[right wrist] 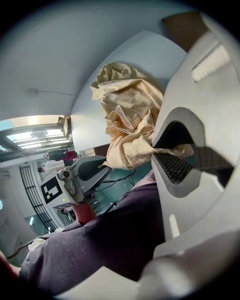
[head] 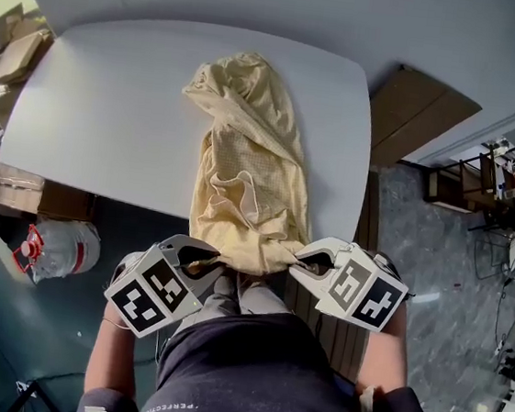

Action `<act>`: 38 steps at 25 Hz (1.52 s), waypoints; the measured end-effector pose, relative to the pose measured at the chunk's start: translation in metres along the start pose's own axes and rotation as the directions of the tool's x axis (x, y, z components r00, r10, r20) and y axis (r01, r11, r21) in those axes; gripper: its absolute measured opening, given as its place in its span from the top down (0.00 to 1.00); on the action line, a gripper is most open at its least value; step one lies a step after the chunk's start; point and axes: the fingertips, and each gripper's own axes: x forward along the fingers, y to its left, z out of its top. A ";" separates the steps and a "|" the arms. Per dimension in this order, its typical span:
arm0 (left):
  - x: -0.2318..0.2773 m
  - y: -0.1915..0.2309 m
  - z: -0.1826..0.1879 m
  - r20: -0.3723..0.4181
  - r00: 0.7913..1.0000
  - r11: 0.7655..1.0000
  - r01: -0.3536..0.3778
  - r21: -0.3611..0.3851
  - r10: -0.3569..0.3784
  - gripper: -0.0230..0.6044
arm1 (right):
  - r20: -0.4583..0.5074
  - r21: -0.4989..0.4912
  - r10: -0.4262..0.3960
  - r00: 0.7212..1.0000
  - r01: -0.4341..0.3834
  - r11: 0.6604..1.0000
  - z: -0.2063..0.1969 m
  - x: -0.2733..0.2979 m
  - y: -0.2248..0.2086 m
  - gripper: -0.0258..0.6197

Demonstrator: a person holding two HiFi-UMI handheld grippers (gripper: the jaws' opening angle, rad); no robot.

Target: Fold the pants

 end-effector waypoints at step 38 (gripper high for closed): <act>0.028 0.249 0.092 -0.062 0.986 0.985 -0.146 0.094 0.152 0.87 | 0.140 0.080 -0.321 0.937 0.312 0.947 0.100 0.025 -0.254 0.89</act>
